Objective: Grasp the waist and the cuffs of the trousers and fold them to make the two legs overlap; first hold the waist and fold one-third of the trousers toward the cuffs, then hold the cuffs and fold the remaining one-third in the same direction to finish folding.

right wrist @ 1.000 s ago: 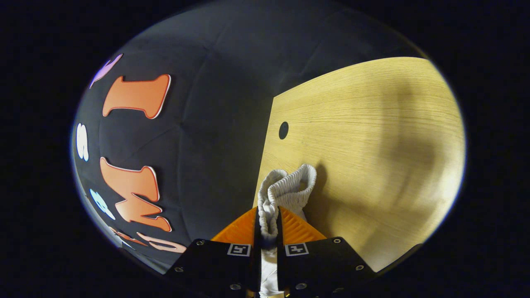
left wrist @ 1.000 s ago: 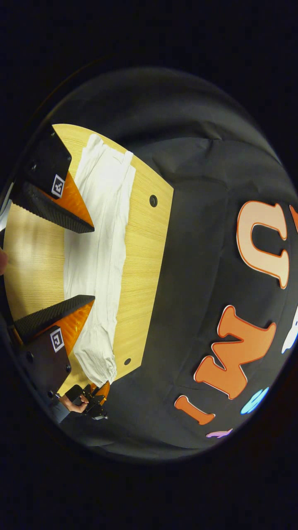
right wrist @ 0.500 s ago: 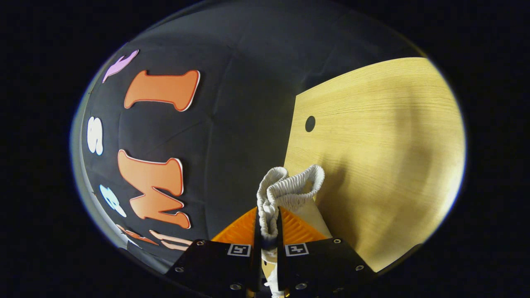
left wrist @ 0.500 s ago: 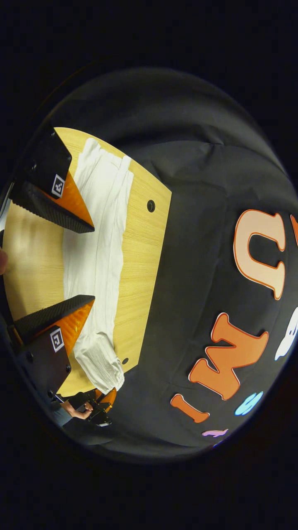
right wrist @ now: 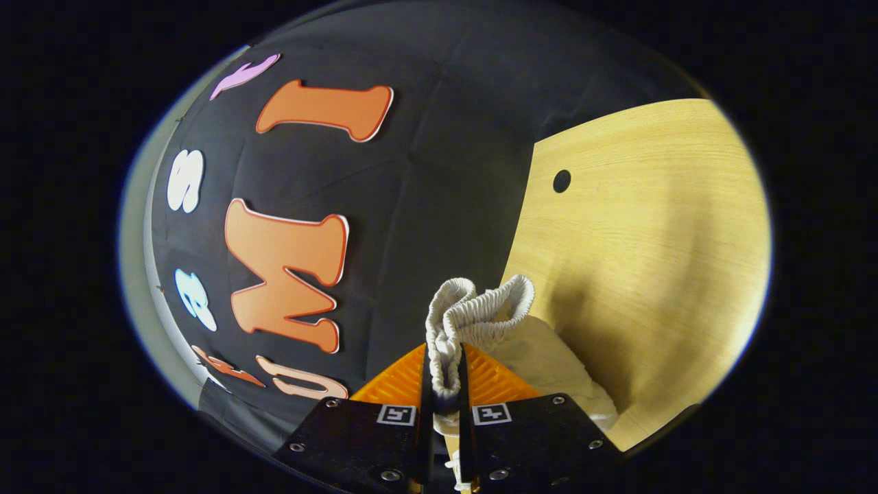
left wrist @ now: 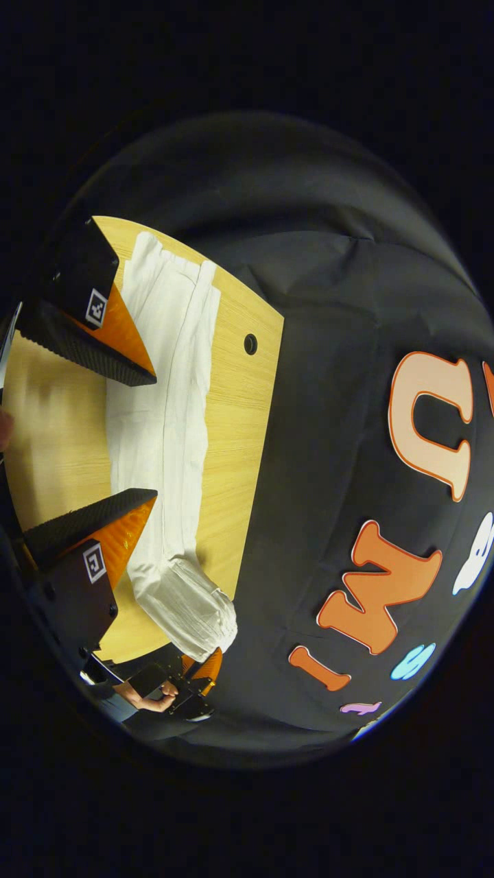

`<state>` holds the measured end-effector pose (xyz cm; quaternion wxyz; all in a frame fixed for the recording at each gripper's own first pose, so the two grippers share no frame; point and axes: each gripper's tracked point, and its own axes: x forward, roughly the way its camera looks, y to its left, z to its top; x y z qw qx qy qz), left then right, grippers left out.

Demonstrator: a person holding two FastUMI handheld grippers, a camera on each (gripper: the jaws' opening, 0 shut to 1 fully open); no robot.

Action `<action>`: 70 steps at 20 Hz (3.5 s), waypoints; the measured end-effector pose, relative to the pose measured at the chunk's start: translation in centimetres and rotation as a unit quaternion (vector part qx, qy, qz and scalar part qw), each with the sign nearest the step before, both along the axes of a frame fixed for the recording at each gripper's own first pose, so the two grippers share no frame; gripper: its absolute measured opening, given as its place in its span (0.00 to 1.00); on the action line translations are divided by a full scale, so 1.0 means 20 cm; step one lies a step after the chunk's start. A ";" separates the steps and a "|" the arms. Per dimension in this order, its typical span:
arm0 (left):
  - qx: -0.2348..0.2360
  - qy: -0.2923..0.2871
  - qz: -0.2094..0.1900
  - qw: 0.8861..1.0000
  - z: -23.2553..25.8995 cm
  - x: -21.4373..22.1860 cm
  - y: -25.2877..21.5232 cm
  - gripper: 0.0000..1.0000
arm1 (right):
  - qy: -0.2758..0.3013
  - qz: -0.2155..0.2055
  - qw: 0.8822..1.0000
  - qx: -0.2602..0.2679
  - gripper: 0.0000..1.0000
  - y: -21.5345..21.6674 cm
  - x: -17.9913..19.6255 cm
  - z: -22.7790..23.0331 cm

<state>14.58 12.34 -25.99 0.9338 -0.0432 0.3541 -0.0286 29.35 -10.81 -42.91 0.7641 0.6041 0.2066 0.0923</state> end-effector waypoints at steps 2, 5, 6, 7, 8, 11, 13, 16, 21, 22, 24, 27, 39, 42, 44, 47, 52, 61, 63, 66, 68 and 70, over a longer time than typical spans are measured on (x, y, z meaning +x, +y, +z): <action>0.002 0.001 0.004 1.000 -0.01 -0.01 0.08 1.00 | 0.000 0.009 1.000 -0.004 0.16 0.01 0.01 0.00; -0.004 0.005 0.014 1.000 -0.04 -0.03 0.22 1.00 | 0.005 0.019 1.000 -0.009 0.16 -0.02 -0.01 0.02; -0.004 0.007 0.017 1.000 -0.06 -0.04 0.27 0.98 | 0.005 0.023 1.000 -0.012 0.16 -0.02 -0.01 0.02; 0.000 0.009 0.020 1.000 -0.07 -0.07 0.33 1.00 | 0.005 0.027 0.999 -0.017 0.16 -0.02 -0.01 0.02; 0.005 0.011 0.024 1.000 -0.09 -0.08 0.39 0.98 | 0.003 0.032 0.999 -0.020 0.16 -0.03 -0.01 0.03; 0.006 0.023 0.038 0.999 -0.11 -0.14 0.55 1.00 | 0.009 0.045 0.998 -0.033 0.16 -0.05 -0.02 0.03; 0.002 0.030 0.050 0.998 -0.13 -0.18 0.63 1.00 | 0.019 0.053 0.998 -0.042 0.16 -0.06 -0.02 0.03; -0.008 0.041 0.067 0.997 -0.21 -0.20 0.78 1.00 | 0.037 0.076 0.994 -0.069 0.17 -0.04 -0.03 0.03; -0.038 0.060 0.095 0.993 -0.31 -0.24 0.93 0.98 | 0.055 0.110 0.988 -0.095 0.28 -0.03 -0.04 -0.01; -0.052 0.066 0.101 0.991 -0.32 -0.25 0.94 0.98 | 0.061 0.120 0.986 -0.103 0.30 -0.02 -0.04 -0.03; -0.086 0.077 0.119 0.986 -0.38 -0.26 0.97 0.98 | 0.069 0.139 0.980 -0.123 0.39 -0.02 -0.06 -0.05; -0.137 0.091 0.150 0.975 -0.45 -0.30 1.02 1.00 | 0.073 0.156 0.977 -0.122 0.48 -0.04 -0.07 -0.02; -0.324 0.115 0.287 0.894 -0.72 -0.29 1.29 1.00 | 0.060 0.144 0.973 -0.168 0.72 -0.21 -0.10 0.01; -0.342 0.108 0.304 0.882 -0.78 -0.23 1.34 1.00 | 0.059 0.134 0.974 -0.173 0.74 -0.28 -0.12 0.03; -0.352 0.103 0.309 0.877 -0.79 -0.18 1.35 0.97 | 0.061 0.130 0.974 -0.173 0.74 -0.30 -0.14 0.04; -0.372 0.100 0.311 0.869 -0.83 -0.07 1.36 0.86 | 0.066 0.126 0.977 -0.160 0.75 -0.35 -0.18 0.06; -0.399 0.096 0.317 0.855 -0.93 0.10 1.32 0.44 | 0.079 0.117 0.981 -0.132 0.75 -0.43 -0.22 0.08; -0.365 0.053 0.306 0.878 -0.79 0.18 1.30 0.09 | 0.080 0.102 0.983 -0.134 0.75 -0.56 -0.22 0.07; -0.348 0.034 0.285 0.892 -0.64 0.19 1.25 0.09 | 0.077 0.104 0.983 -0.130 0.75 -0.57 -0.20 0.08; -0.340 0.002 0.248 0.907 -0.42 0.19 1.16 0.07 | 0.079 0.125 0.983 -0.107 0.75 -0.57 -0.19 0.09; -0.331 -0.013 0.231 0.915 -0.29 0.20 1.08 0.09 | 0.070 0.124 0.983 -0.114 0.75 -0.63 -0.17 0.11; -0.325 -0.032 0.222 0.919 -0.18 0.21 1.00 0.09 | 0.067 0.127 0.982 -0.121 0.75 -0.69 -0.15 0.12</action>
